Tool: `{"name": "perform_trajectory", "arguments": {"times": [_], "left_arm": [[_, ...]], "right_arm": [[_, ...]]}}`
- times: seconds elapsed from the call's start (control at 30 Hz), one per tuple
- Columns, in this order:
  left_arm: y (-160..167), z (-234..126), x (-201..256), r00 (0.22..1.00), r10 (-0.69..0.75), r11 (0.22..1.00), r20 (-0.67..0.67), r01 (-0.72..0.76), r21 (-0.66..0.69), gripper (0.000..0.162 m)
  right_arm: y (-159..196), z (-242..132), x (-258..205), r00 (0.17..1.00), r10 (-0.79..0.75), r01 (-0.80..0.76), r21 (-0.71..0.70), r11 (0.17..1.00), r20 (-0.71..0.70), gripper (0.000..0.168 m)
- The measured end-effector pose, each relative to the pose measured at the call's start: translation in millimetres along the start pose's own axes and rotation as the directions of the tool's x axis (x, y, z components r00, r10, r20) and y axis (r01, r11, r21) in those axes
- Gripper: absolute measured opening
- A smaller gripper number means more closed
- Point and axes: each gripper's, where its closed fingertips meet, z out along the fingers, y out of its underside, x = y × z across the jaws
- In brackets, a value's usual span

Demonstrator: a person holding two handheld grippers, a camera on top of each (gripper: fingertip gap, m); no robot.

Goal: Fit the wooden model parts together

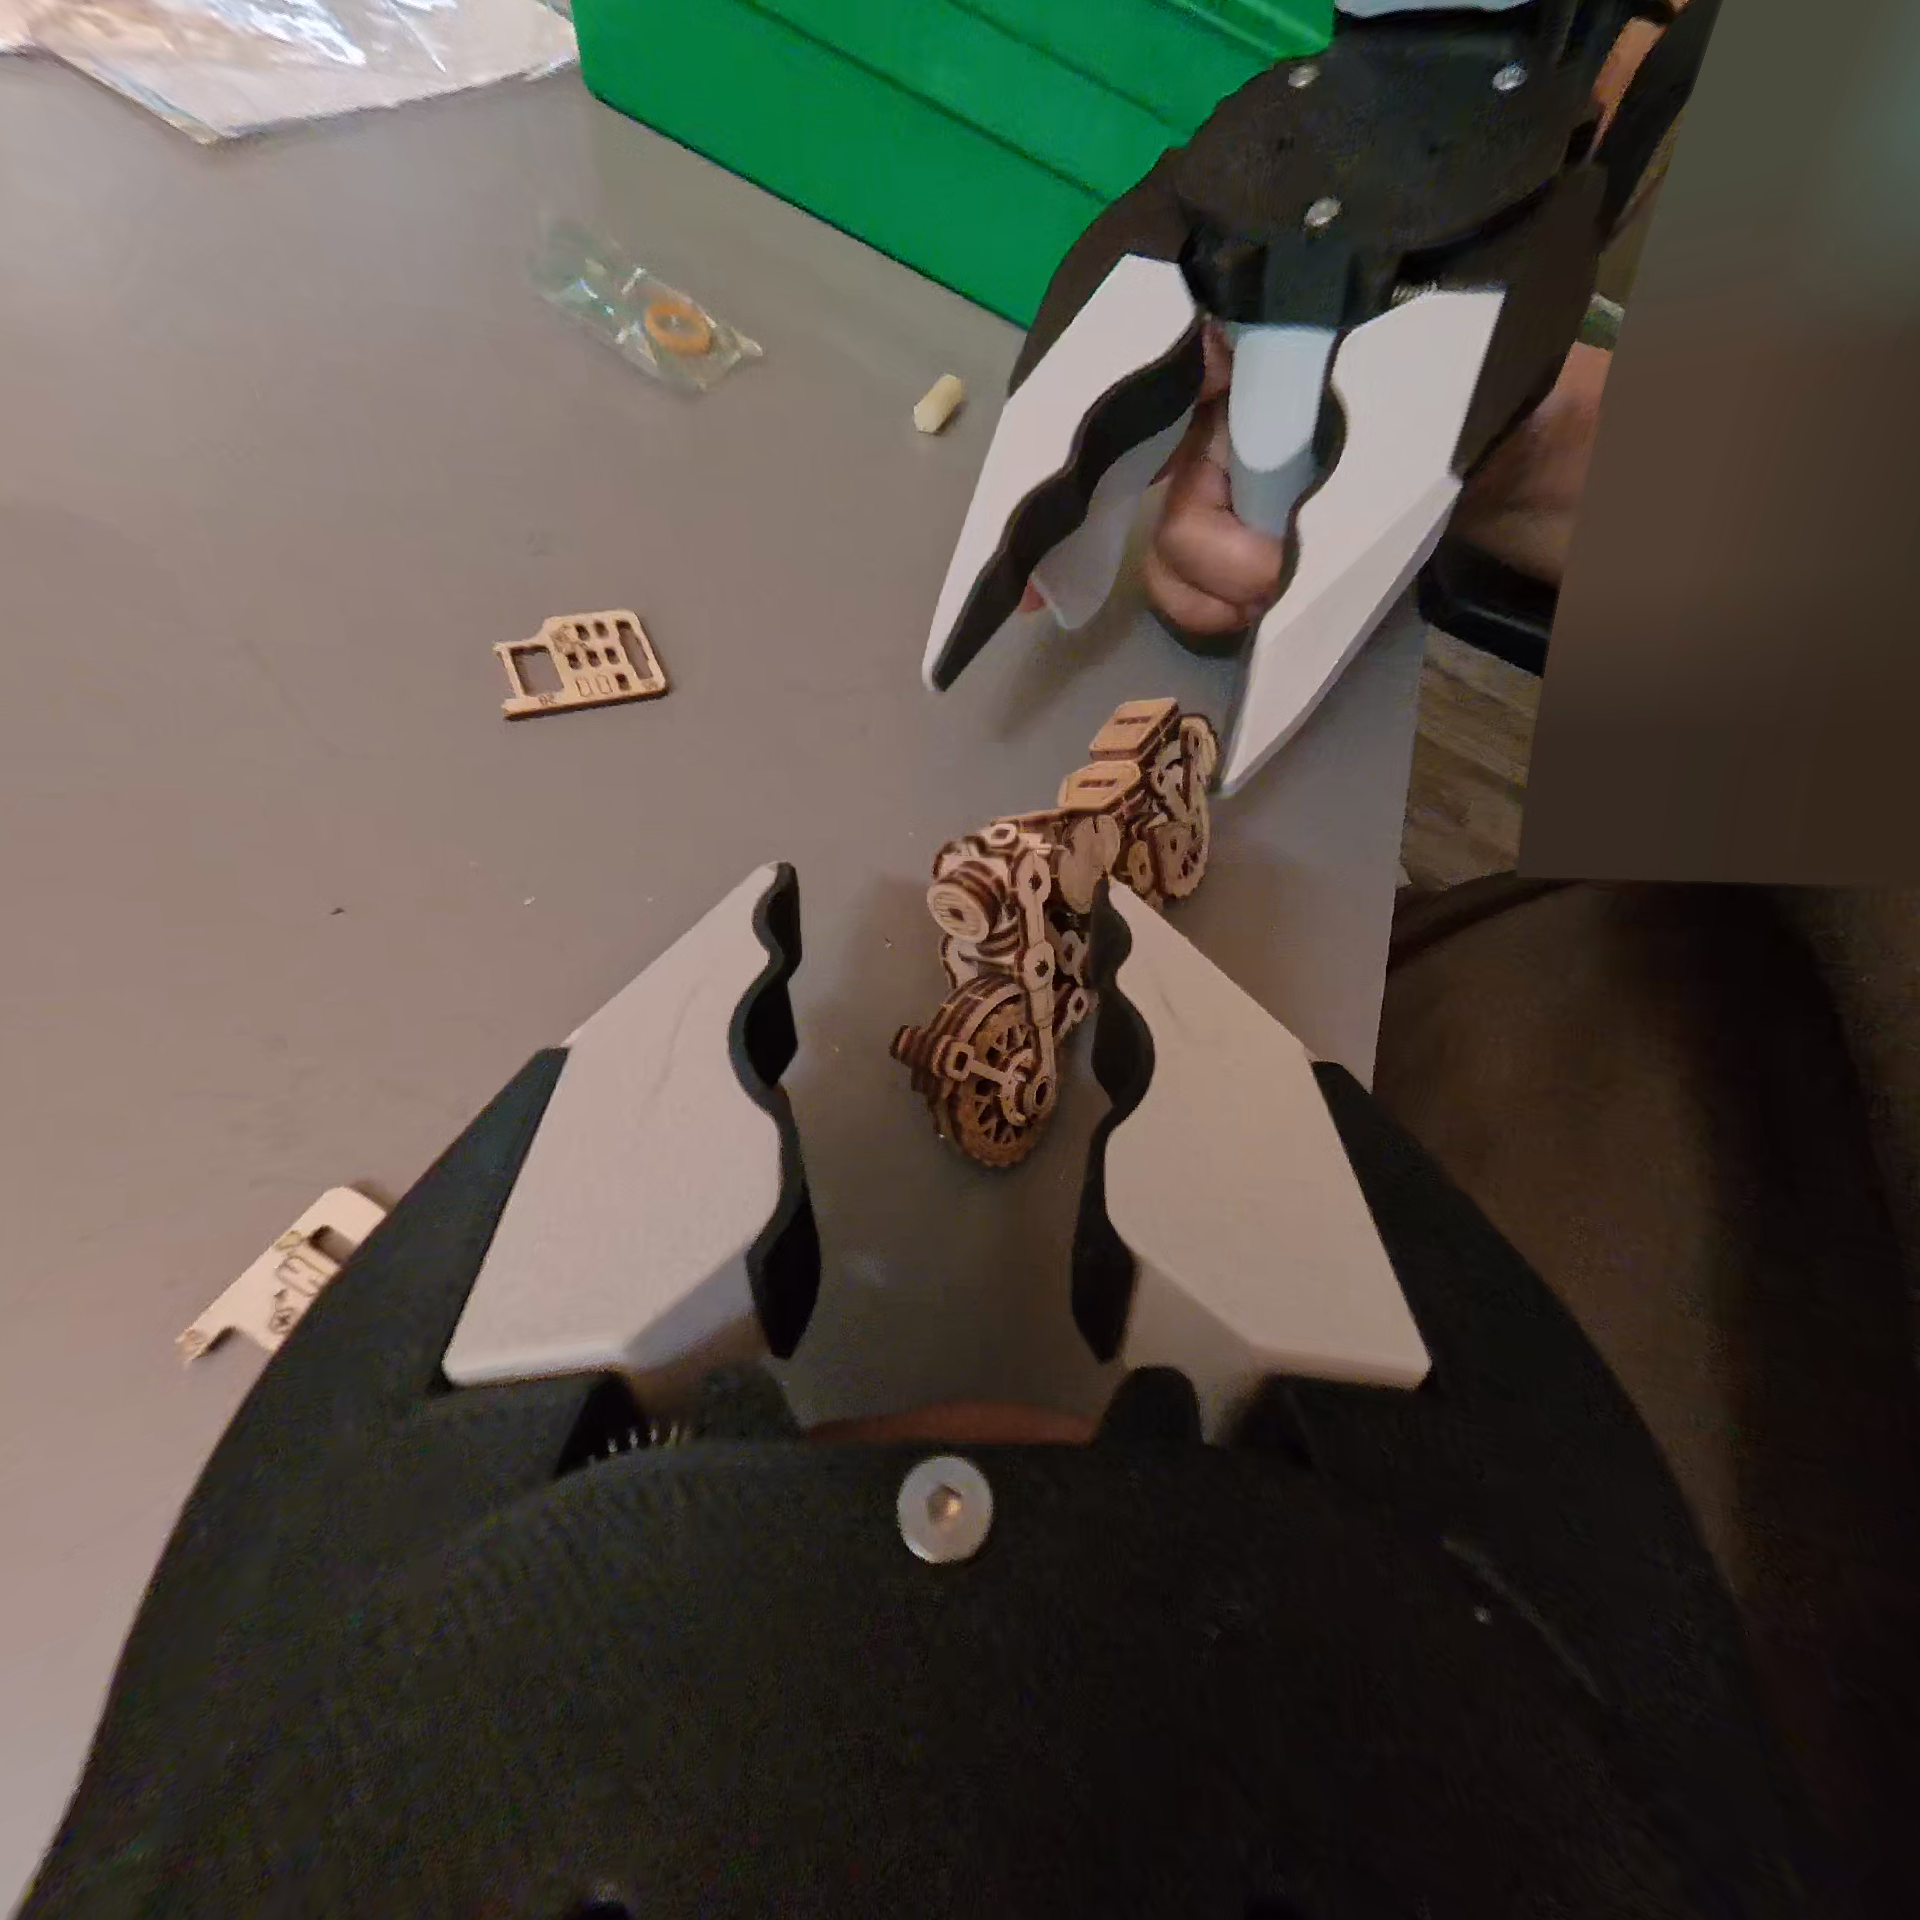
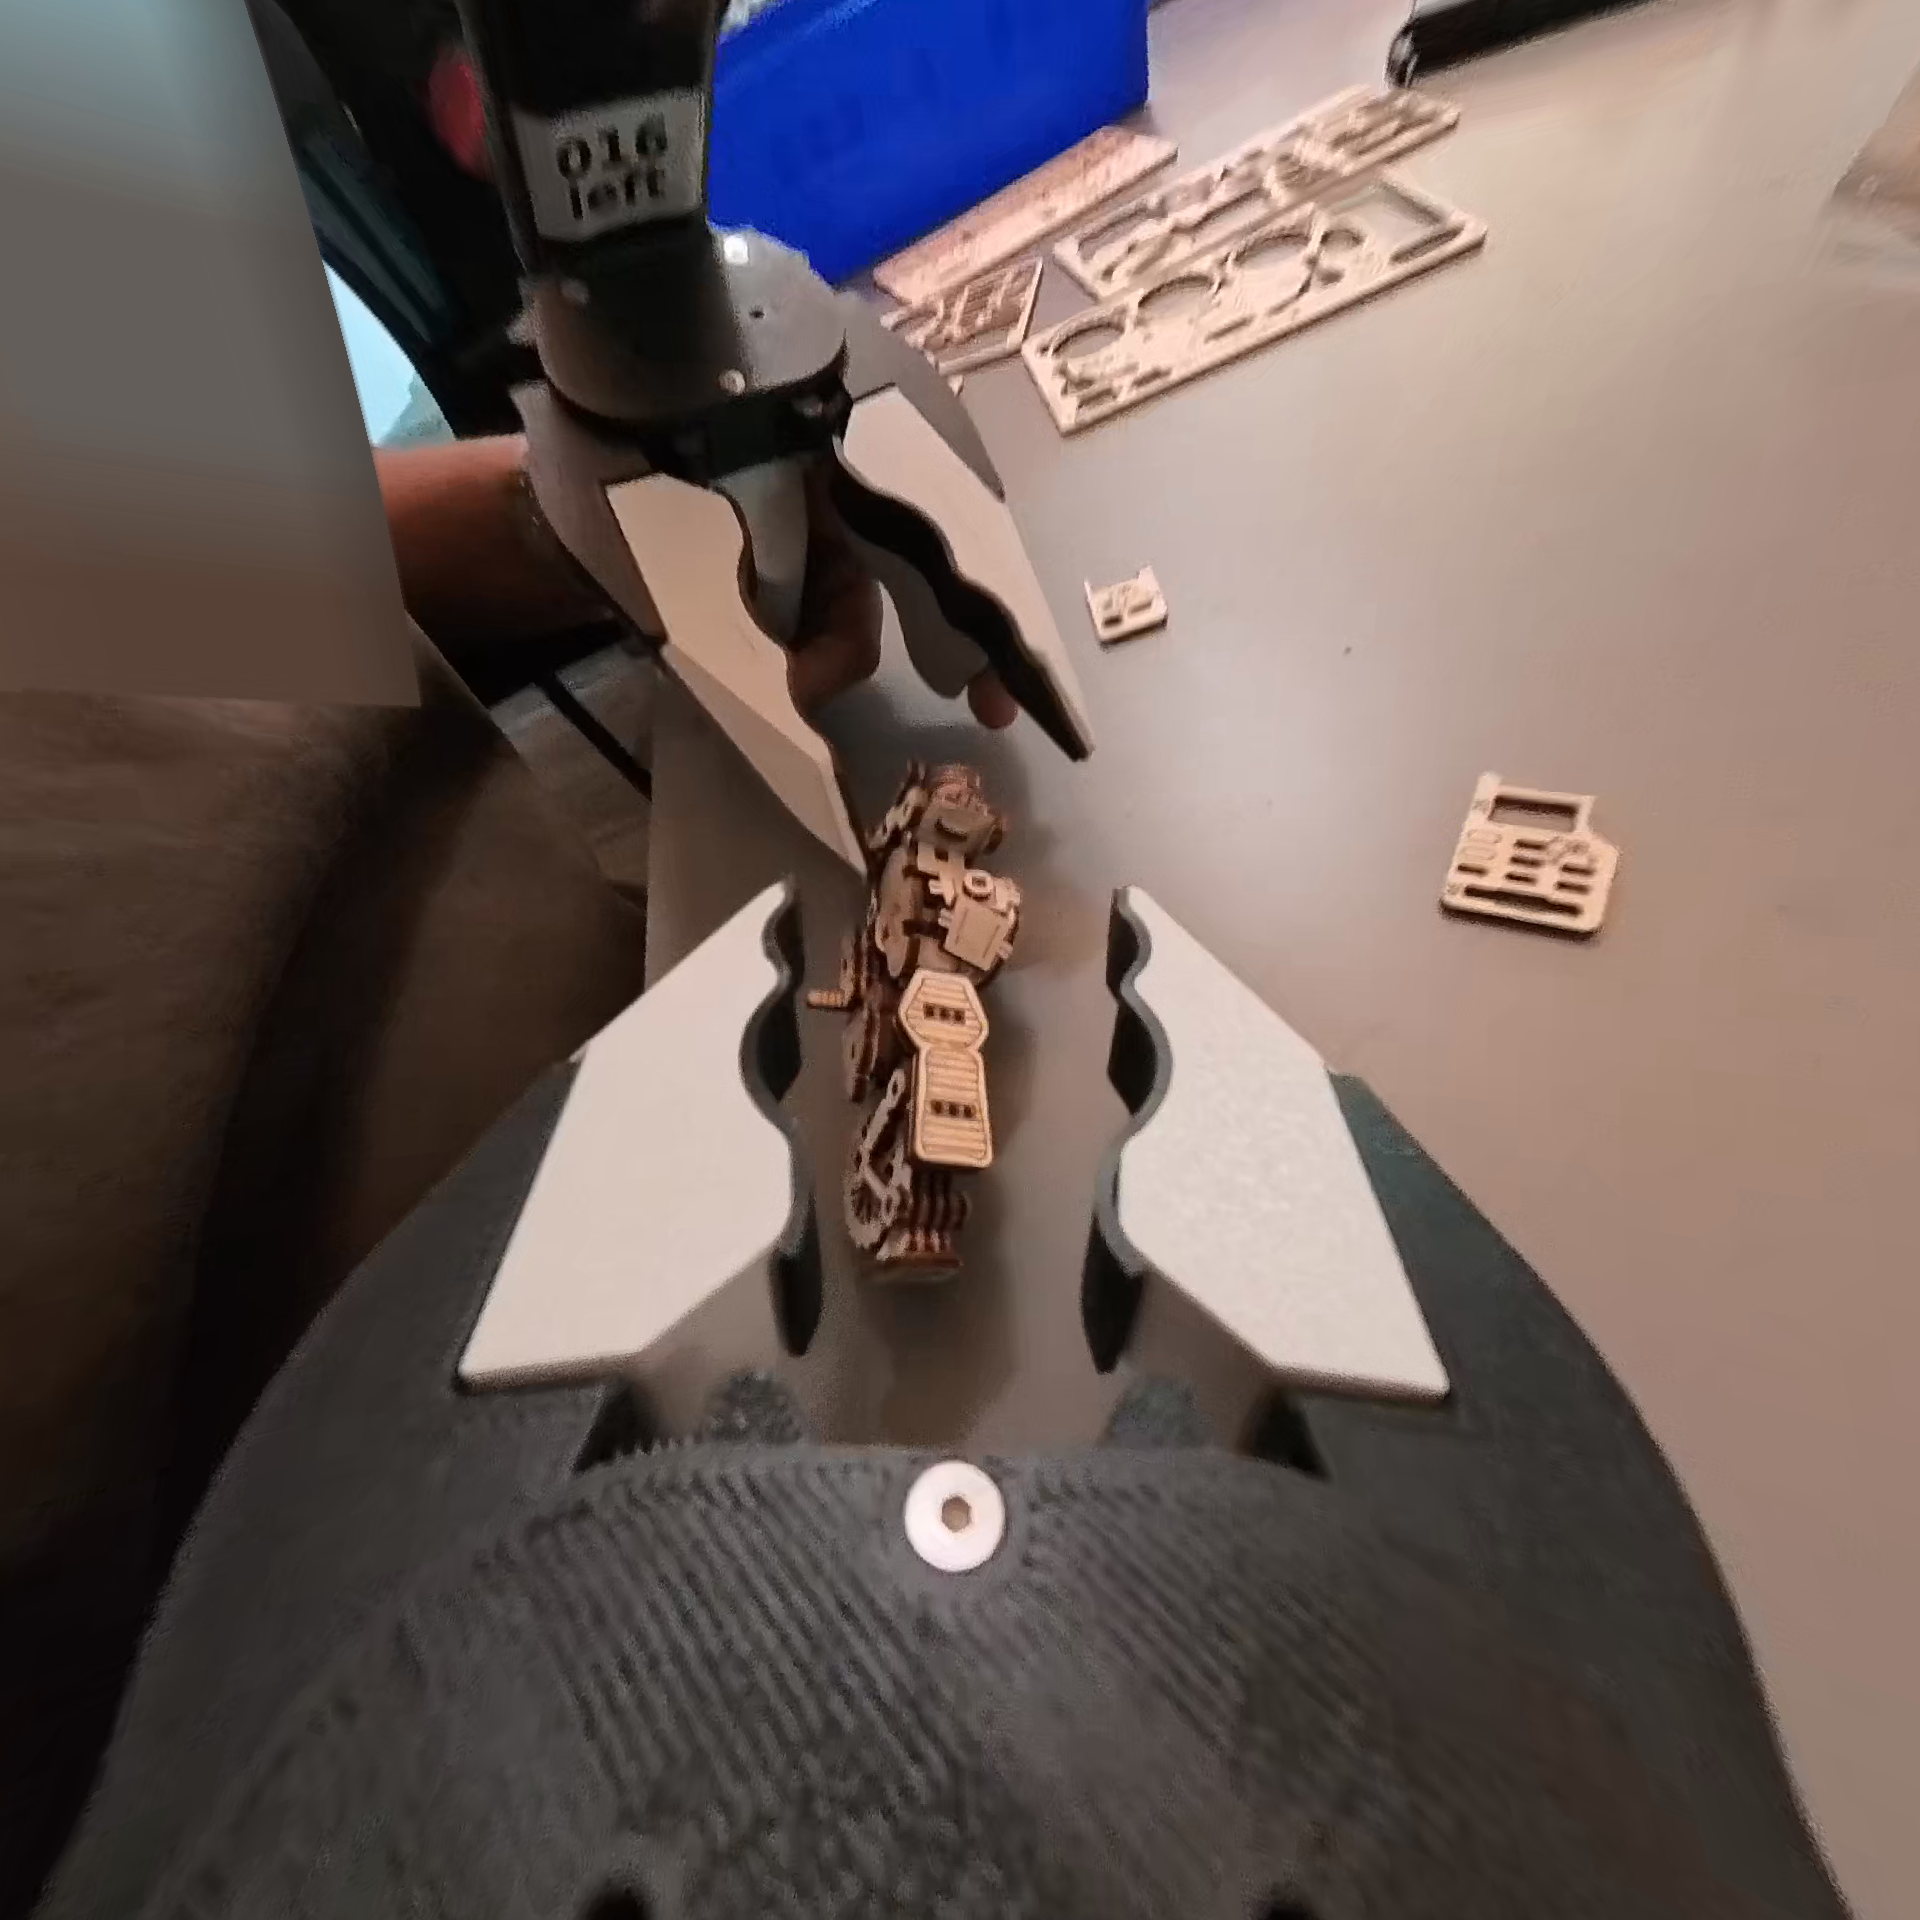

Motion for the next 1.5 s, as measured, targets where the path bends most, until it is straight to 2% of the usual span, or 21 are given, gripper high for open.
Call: {"name": "perform_trajectory", "arguments": {"times": [0.1,0.2,0.3,0.37,0.5,0.67,0.8,0.83,0.9,0.97,1.03,1.13,1.3,1.37,1.4,1.47,1.5], "left_arm": [[-15,-8,-10,0.999,-0.012,0.999,0.046,0.010,0.042,0.057],[-37,-23,-36,0.985,-0.080,0.991,0.153,0.063,0.116,0.056],[-44,-45,-76,0.918,-0.149,0.982,0.367,0.093,0.165,0.051],[-39,-53,-82,0.897,-0.150,0.983,0.417,0.089,0.163,0.049],[-28,-47,-61,0.927,-0.187,0.976,0.325,0.138,0.166,0.050],[-23,-42,-50,0.943,-0.207,0.970,0.262,0.163,0.179,0.050],[-17,-46,-45,0.943,-0.267,0.949,0.201,0.220,0.225,0.050],[-19,-48,-38,0.947,-0.288,0.936,0.143,0.247,0.253,0.052],[-33,-55,-13,0.942,-0.330,0.887,-0.055,0.330,0.323,0.064],[-42,-62,-7,0.921,-0.365,0.837,-0.140,0.390,0.385,0.065],[-40,-62,-17,0.923,-0.373,0.828,-0.096,0.378,0.414,0.065],[-28,-58,-34,0.934,-0.357,0.855,-0.008,0.331,0.400,0.062],[-26,-50,-39,0.931,-0.365,0.845,-0.028,0.344,0.410,0.057],[-31,-49,-42,0.928,-0.373,0.834,-0.009,0.340,0.435,0.051],[-35,-48,-43,0.927,-0.376,0.827,-0.008,0.339,0.448,0.046],[-43,-47,-45,0.926,-0.377,0.817,0.010,0.327,0.475,0.032],[-47,-48,-49,0.928,-0.371,0.813,0.038,0.305,0.496,0.017]], "right_arm": [[-29,-9,-5,0.999,-0.037,0.040,0.103,0.994,-0.026,0.058],[-53,-15,-13,0.989,-0.120,0.133,0.162,0.978,-0.085,0.057],[-56,-18,-11,0.967,-0.191,0.216,0.145,0.966,-0.168,0.057],[-49,-19,-5,0.957,-0.202,0.231,0.123,0.965,-0.210,0.056],[-35,-22,2,0.969,-0.117,0.150,0.141,0.979,-0.219,0.053],[-41,-26,7,0.978,0.004,0.046,0.232,0.972,-0.210,0.049],[-35,-25,16,0.972,0.051,0.005,0.241,0.971,-0.229,0.047],[-33,-25,19,0.969,0.062,-0.002,0.244,0.970,-0.238,0.047],[-30,-24,26,0.961,0.089,-0.023,0.246,0.969,-0.261,0.046],[-26,-24,35,0.948,0.112,-0.041,0.236,0.971,-0.299,0.046],[-21,-26,45,0.927,0.090,-0.018,0.197,0.980,-0.365,0.044],[-13,-30,60,0.880,0.003,0.056,0.110,0.992,-0.475,0.035],[-13,-20,69,0.879,0.027,0.027,0.105,0.994,-0.476,0.012],[-20,-17,73,0.876,0.015,0.044,0.113,0.993,-0.482,0.000],[-21,-15,75,0.871,-0.004,0.061,0.101,0.993,-0.492,0.000],[-19,-8,76,0.870,-0.048,0.087,0.057,0.995,-0.491,0.000],[-17,-4,76,0.877,-0.065,0.091,0.032,0.995,-0.477,0.000]]}}
